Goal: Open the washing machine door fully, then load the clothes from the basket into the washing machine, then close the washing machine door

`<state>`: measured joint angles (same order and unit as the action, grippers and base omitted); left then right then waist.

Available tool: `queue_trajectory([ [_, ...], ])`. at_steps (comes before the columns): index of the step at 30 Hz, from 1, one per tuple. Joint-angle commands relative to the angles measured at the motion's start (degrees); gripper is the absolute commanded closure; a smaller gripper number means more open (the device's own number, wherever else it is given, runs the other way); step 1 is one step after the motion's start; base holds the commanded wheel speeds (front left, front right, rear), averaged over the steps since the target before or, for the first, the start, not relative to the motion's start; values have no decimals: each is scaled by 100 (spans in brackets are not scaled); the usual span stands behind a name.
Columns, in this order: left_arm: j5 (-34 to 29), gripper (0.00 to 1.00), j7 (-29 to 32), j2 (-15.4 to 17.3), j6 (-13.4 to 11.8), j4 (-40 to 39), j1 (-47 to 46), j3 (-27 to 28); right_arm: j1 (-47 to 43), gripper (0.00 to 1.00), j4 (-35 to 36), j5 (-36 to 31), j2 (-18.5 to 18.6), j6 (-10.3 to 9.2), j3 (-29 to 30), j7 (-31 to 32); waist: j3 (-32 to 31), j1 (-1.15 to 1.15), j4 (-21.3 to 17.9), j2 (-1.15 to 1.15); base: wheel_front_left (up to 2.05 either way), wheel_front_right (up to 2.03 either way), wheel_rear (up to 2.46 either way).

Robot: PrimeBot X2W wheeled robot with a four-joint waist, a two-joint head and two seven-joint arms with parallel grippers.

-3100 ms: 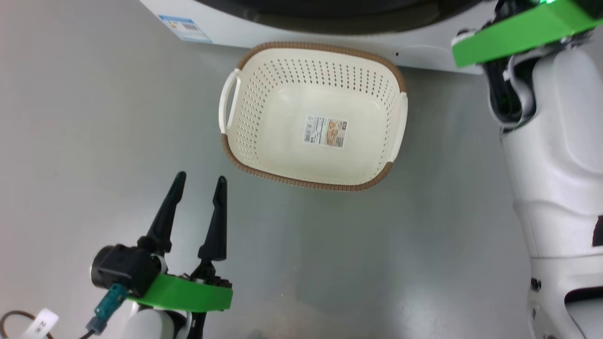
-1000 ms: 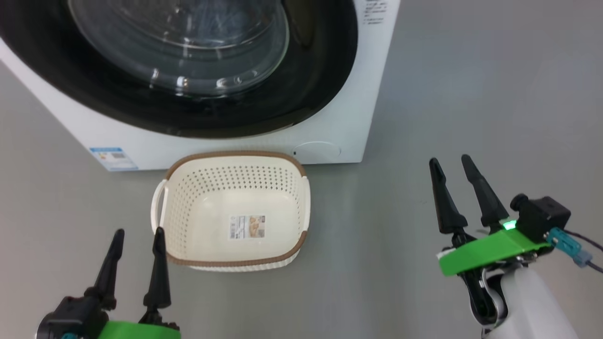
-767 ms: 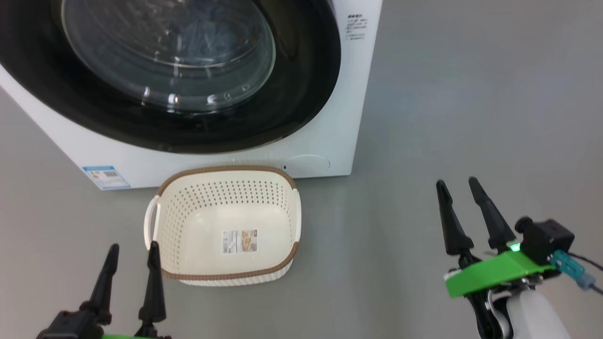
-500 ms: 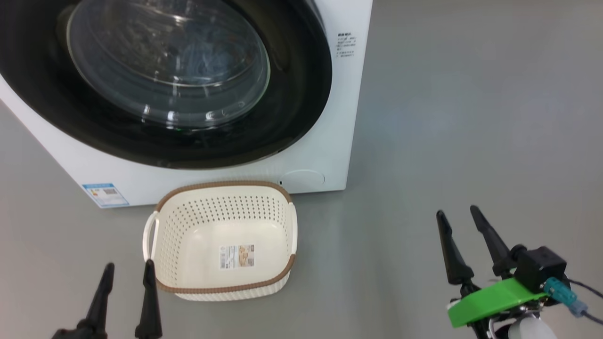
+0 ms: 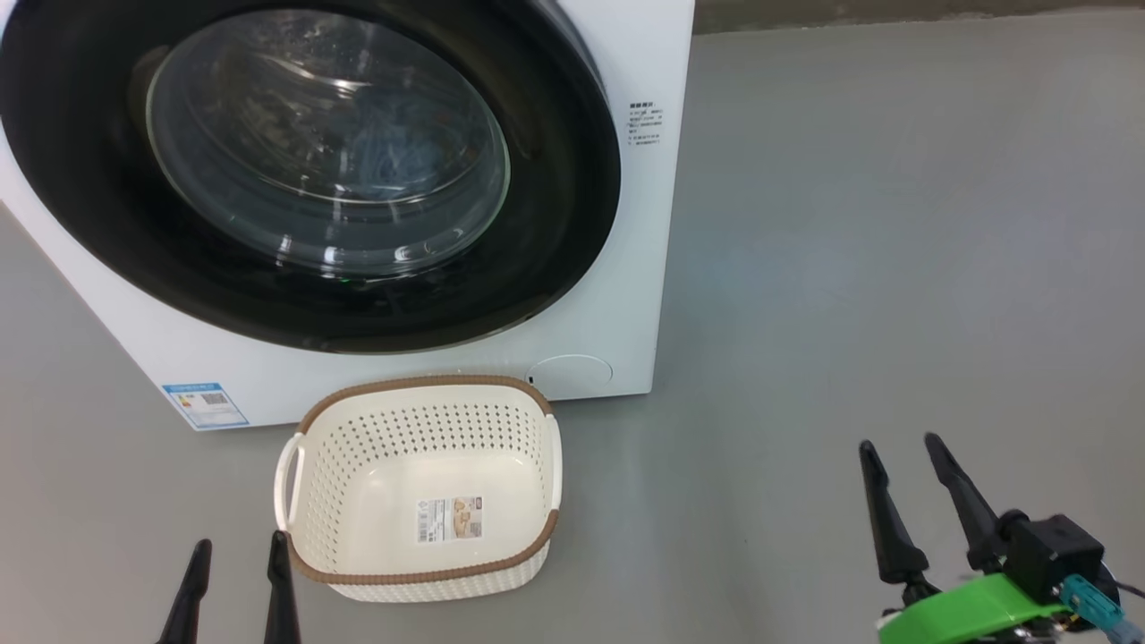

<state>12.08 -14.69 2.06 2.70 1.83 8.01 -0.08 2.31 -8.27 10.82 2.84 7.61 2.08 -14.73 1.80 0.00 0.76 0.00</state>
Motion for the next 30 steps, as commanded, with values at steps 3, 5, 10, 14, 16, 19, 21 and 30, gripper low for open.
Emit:
queue_trajectory([
  [3, -56, 0, -30, 82, -89, -135, -31, 167, -120, 0, 166, -54, 4, -12, -26, -27, -86, 0, 19, 0, 0, 0, 0],
  [5, -60, 0, -30, 82, -106, -128, 8, 159, -165, 0, 160, -59, 4, -12, -27, -27, -125, 0, 18, 0, 0, 0, 0],
  [10, -68, 0, -30, 82, -143, -127, 77, 145, -221, 0, 145, -72, 4, -12, -19, -27, -189, 0, 18, 0, 0, 0, 0],
  [14, -79, 0, -30, 82, -158, -137, 125, 123, -246, 0, 126, -70, 4, -12, -39, -27, -228, 0, 22, 0, 0, 0, 0],
  [16, -82, 0, -30, 82, -164, -141, 140, 114, -252, 0, 119, -71, 4, -12, -43, -27, -238, 0, 30, 0, 0, 0, 0],
  [19, -80, 0, -30, 82, -167, -147, 159, 103, -263, 0, 114, -73, 4, -12, -54, -27, -240, 0, 43, 0, 0, 0, 0],
  [21, -85, 0, -30, 82, -167, -154, 168, 104, -267, 0, 114, -74, 4, -12, -59, -27, -235, 0, 51, 0, 0, 0, 0],
  [30, -75, 0, -31, 82, -136, -180, 152, 99, -240, 0, 82, -55, 4, -12, -53, -27, -189, 0, 63, 0, 0, 0, 0],
])
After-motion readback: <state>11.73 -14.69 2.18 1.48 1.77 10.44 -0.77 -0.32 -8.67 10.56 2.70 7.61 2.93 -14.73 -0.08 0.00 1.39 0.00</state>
